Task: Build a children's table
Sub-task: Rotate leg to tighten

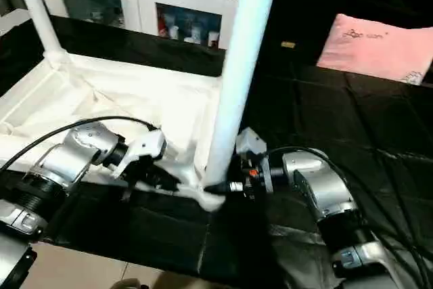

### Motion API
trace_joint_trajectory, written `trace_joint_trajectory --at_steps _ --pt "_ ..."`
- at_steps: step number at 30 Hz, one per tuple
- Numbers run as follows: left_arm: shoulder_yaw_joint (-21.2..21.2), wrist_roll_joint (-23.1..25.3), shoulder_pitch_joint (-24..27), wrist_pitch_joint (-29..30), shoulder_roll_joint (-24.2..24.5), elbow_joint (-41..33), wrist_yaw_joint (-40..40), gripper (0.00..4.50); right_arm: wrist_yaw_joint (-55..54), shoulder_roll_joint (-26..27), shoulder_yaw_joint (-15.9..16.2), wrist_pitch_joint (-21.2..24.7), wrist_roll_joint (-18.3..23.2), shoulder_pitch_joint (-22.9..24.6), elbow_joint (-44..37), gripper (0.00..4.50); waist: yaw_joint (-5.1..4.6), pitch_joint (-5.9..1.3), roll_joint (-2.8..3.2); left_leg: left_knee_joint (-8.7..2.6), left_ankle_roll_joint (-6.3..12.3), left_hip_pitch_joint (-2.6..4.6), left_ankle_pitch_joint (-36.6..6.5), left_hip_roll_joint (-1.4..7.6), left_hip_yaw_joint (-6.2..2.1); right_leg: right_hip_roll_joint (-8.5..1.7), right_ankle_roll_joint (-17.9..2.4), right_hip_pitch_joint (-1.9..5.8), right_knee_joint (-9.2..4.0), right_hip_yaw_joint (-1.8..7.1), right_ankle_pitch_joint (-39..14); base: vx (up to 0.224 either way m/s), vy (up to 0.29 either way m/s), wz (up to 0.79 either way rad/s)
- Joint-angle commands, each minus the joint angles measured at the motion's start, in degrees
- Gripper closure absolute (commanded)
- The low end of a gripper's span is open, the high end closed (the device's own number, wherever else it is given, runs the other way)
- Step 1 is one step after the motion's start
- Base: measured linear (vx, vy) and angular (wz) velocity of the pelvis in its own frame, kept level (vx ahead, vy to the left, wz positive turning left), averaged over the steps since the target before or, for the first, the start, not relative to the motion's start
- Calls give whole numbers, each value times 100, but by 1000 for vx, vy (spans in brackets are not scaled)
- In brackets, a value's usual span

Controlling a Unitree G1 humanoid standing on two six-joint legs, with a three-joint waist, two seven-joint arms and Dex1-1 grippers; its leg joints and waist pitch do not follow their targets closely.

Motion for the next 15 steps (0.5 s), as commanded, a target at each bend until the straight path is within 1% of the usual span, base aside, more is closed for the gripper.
trace_joint_trajectory --at_steps 1,2,3,4,5,6,7,8,9,10,12,13,14,15 --pt "56 -187 -29 327 -604 -151 557 450 -907 360 -43 351 -88 -3 -16 242 -19 -374 10 -359 83 41 -951 126 -36 -600 -463 290 -581 287 -2529 0 0 0" --pt "166 -184 -63 549 -804 -90 944 450 -1359 569 -146 486 -137 -8 20 243 -65 -368 16 -367 63 26 -925 133 -38 -588 -473 281 -573 289 -2487 0 0 0" --pt "181 -183 -68 578 -831 -81 996 450 -1420 598 -160 504 -143 -9 25 244 -88 -384 8 -365 45 20 -911 131 -52 -597 -454 302 -574 279 -2464 0 0 0" --pt "248 -160 -99 695 -949 -37 1243 450 -1703 725 -213 562 -194 -23 46 244 -115 -392 -3 -368 39 5 -855 138 -56 -600 -466 313 -554 288 -2363 0 0 0" --pt "360 -139 -176 877 -1135 59 1615 450 -2151 938 -297 658 -268 -74 99 246 -150 -392 4 -368 54 -17 -797 130 -52 -582 -489 316 -541 287 -2211 0 0 0" --pt "399 -137 -203 949 -1196 86 1735 450 -2307 1013 -327 708 -287 -89 103 246 -176 -400 -4 -352 81 -2 -826 114 -45 -598 -515 310 -558 288 -2198 0 0 0" --pt "518 -118 -298 1063 -1367 218 2137 450 -2780 1246 -438 805 -329 -160 171 247 -219 -398 -19 -347 113 -24 -765 101 -36 -583 -542 319 -547 300 -2099 0 0 0" --pt "518 -118 -298 1063 -1367 218 2137 450 -2780 1246 -438 805 -329 -160 171 248 -227 -399 -9 -345 121 -15 -752 99 -36 -587 -563 306 -551 296 -2097 0 0 0" --pt "619 -118 -381 1127 -1507 330 2449 450 -3156 1430 -499 875 -379 -218 216 249 -240 -408 -15 -338 138 -24 -710 87 -35 -577 -547 321 -548 297 -2082 0 0 0" --pt "721 -92 -466 1177 -1654 438 2809 450 -3531 1615 -497 851 -497 -282 267 250 -243 -407 -7 -339 148 -21 -695 82 -33 -576 -550 316 -553 298 -2066 0 0 0" --pt "847 -49 -579 1249 -1853 575 3204 450 -4035 1906 -520 831 -638 -406 394 250 -253 -409 0 -338 136 -9 -689 83 -31 -578 -551 308 -560 298 -2065 0 0 0" --pt "880 -30 -610 1279 -1915 611 3295 450 -4201 2017 -549 841 -662 -458 457 251 -258 -410 3 -348 136 -15 -663 93 -39 -578 -572 316 -544 304 -1966 0 0 0" --pt "914 4 -670 1271 -2003 687 3434 450 -4544 2176 -542 846 -812 -605 681 251 -262 -419 38 -354 139 -11 -624 106 -48 -575 -629 322 -515 310 -1754 0 0 0" --pt "915 7 -676 1268 -2011 694 3447 450 -4591 2192 -533 838 -844 -626 718 251 -291 -417 34 -363 130 -16 -629 110 -47 -573 -690 321 -503 313 -1592 0 0 0"
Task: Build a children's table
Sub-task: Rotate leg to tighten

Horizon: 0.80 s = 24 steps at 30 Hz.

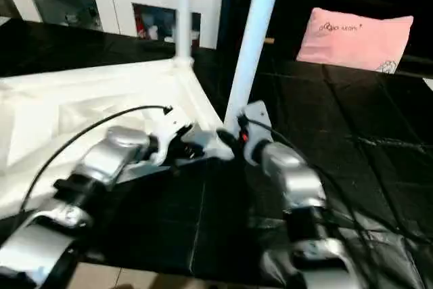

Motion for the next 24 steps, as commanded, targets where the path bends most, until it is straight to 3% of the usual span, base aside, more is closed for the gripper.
trace_joint_trajectory --at_steps 1,4,10,13,17,24 --pt "45 -159 -323 -60 -413 -42 330 450 43 522 503 185 84 -57 255 251 40 -412 50 -342 124 6 -650 113 -54 -564 -714 327 -498 314 -1552 0 0 0" --pt "41 -159 -313 -50 -404 -74 295 450 -14 584 360 153 181 -85 279 184 47 -413 50 -343 171 0 -633 119 -48 -574 -789 350 -470 332 -1263 0 0 0" --pt "-6 -121 -257 -222 -251 -66 169 450 209 385 368 19 141 37 71 135 45 -399 59 -349 197 12 -721 125 -42 -583 -820 358 -486 335 -1304 0 0 0" --pt "-106 -52 -195 -700 -28 -45 -120 450 926 -127 626 -124 90 313 -275 93 88 -408 52 -344 262 8 -674 130 -45 -588 -785 383 -490 338 -1205 0 0 0" --pt "-139 -84 -189 -879 209 23 -540 450 1587 -601 624 -32 255 515 -520 58 97 -408 31 -335 362 -8 -569 127 -33 -574 -878 391 -452 341 -947 0 0 0" --pt "-338 -125 -164 -1326 573 55 -1311 450 2647 -1414 860 -111 247 686 -678 3 134 -392 53 -335 344 6 -733 141 -35 -584 -786 371 -502 334 -1386 0 0 0"
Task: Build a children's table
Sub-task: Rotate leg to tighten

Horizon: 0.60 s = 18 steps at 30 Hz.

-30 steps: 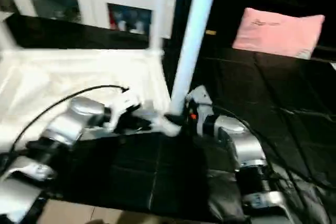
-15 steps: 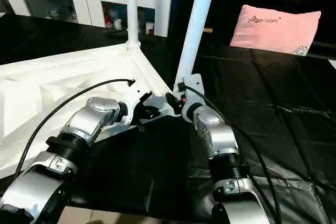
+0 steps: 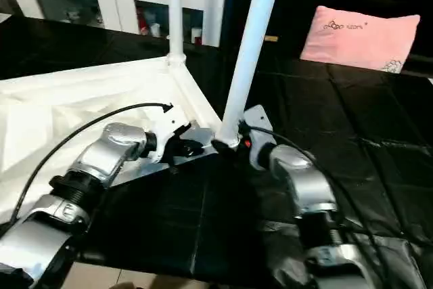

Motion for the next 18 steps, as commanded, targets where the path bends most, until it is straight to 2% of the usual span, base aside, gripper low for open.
trace_joint_trajectory --at_steps 1,2,3,4,7,8,9,11,12,13,15,16,17,18 --pt "-101 -143 -124 -416 61 -126 -417 450 565 -137 164 90 177 81 -55 3 38 -406 61 -324 334 6 -744 139 -38 -589 -759 390 -493 332 -1405 0 0 0" --pt "-137 -143 -113 -477 102 -135 -535 450 673 -189 144 126 228 76 -66 3 37 -405 41 -325 348 0 -774 140 -41 -587 -749 394 -496 332 -1425 0 0 0" --pt "-154 -144 -107 -505 121 -140 -593 450 723 -212 134 144 253 74 -72 3 35 -409 47 -322 334 9 -774 149 -39 -587 -774 381 -484 332 -1409 0 0 0" --pt "-266 -169 -45 -652 262 -221 -1029 450 1118 -440 198 -233 258 114 -89 3 46 -405 52 -323 333 9 -783 150 -43 -594 -780 380 -489 326 -1427 0 0 0" --pt "-363 -186 5 -780 383 -291 -1400 450 1456 -563 142 -434 399 139 -125 3 82 -412 48 -315 353 11 -726 158 -33 -595 -819 378 -469 343 -1291 0 0 0" --pt "-515 -195 76 -924 540 -428 -1819 450 1783 -774 174 -737 400 183 -169 3 132 -413 55 -321 347 30 -704 179 -29 -595 -897 360 -450 337 -1170 0 0 0" --pt "-571 -200 103 -973 594 -481 -1967 450 1893 -856 198 -847 388 200 -188 3 171 -412 49 -325 353 48 -727 199 -23 -603 -923 350 -447 347 -1127 0 0 0" --pt "-622 -206 127 -1021 639 -525 -2100 450 1991 -912 199 -789 431 200 -213 3 198 -411 55 -327 330 38 -705 194 -25 -597 -946 360 -420 343 -1081 0 0 0" --pt "-710 -175 146 -1143 710 -551 -2252 450 2229 -979 214 -569 587 191 -289 3 227 -396 54 -333 320 41 -749 188 -19 -590 -929 354 -438 334 -1185 0 0 0" --pt "-716 -172 146 -1151 714 -552 -2261 450 2244 -983 216 -555 597 191 -294 3 253 -395 55 -336 315 40 -798 196 -24 -594 -887 363 -446 331 -1295 0 0 0" --pt "-832 -138 156 -1326 787 -559 -2465 450 2616 -1068 289 -267 789 172 -393 3 269 -396 54 -335 313 43 -836 197 -21 -595 -830 368 -458 326 -1410 0 0 0" --pt "-838 -137 155 -1342 790 -556 -2484 450 2643 -1073 304 -268 792 169 -392 3 282 -391 55 -332 297 46 -866 196 -17 -599 -763 351 -475 321 -1579 0 0 0" --pt "-884 -136 144 -1483 804 -538 -2658 450 2946 -1119 492 -316 798 138 -370 3 289 -399 55 -327 283 45 -872 190 -19 -600 -743 351 -482 320 -1638 0 0 0" --pt "-884 -136 144 -1483 804 -538 -2658 450 2946 -1119 492 -316 798 138 -370 3 291 -400 54 -325 279 43 -871 190 -18 -599 -740 353 -483 320 -1643 0 0 0"
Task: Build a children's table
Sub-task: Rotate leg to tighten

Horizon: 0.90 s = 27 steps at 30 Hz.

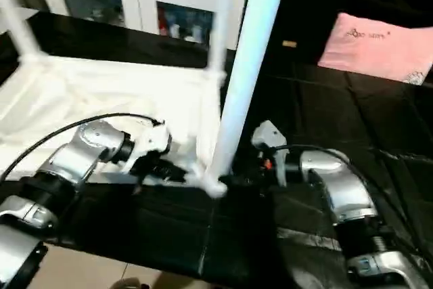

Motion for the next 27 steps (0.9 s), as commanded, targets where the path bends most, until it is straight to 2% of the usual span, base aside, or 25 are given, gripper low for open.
trace_joint_trajectory --at_steps 1,2,3,6,9,10,13,22,23,24,27 --pt "-184 28 -39 -201 -71 -210 -276 450 194 -67 88 27 39 -51 -62 3 -18 -403 52 -345 263 37 -841 195 -23 -590 -748 334 -476 319 -1607 0 0 0" --pt "-215 1 -42 -285 -63 -235 -402 450 481 -71 237 -153 36 -91 41 3 -17 -409 42 -337 260 38 -850 192 -21 -591 -758 336 -471 317 -1582 0 0 0" --pt "-215 1 -42 -285 -63 -235 -402 450 481 -71 237 -153 36 -91 41 3 -16 -406 45 -339 265 35 -840 193 -21 -591 -758 336 -471 318 -1569 0 0 0" --pt "-261 -13 -46 -319 -48 -264 -491 450 736 -67 307 -202 72 -165 194 42 -9 -412 40 -334 269 32 -813 191 -21 -590 -787 335 -460 309 -1535 0 0 0" --pt "-288 -14 -46 -339 -33 -276 -528 450 850 -61 328 -221 79 -225 291 55 -14 -419 36 -336 273 18 -757 191 -25 -593 -796 346 -448 302 -1494 0 0 0" --pt "-323 -10 -45 -392 -11 -276 -577 450 1008 -82 389 -179 93 -319 398 72 -6 -415 23 -331 277 32 -761 196 -15 -592 -794 331 -455 304 -1484 0 0 0" --pt "-333 1 -11 -426 15 -302 -614 450 1043 -53 430 -181 96 -412 509 94 2 -418 31 -329 297 29 -736 199 -16 -597 -806 334 -444 297 -1457 0 0 0" --pt "-349 10 47 -427 72 -351 -623 450 1104 64 441 -250 102 -493 677 183 18 -423 26 -330 272 8 -687 200 -19 -611 -809 349 -424 288 -1388 0 0 0" --pt "-352 9 49 -426 78 -347 -619 450 1109 81 442 -265 105 -496 697 183 22 -423 68 -334 260 16 -710 200 -23 -617 -805 345 -432 288 -1426 0 0 0" --pt "-352 9 50 -425 81 -344 -615 450 1107 92 439 -270 110 -496 704 203 14 -422 51 -333 247 16 -733 197 -19 -610 -795 344 -442 286 -1454 0 0 0" --pt "-335 6 65 -402 74 -344 -558 450 1098 109 437 -271 140 -482 694 219 10 -414 55 -339 223 24 -779 199 -22 -607 -780 340 -452 284 -1528 0 0 0"
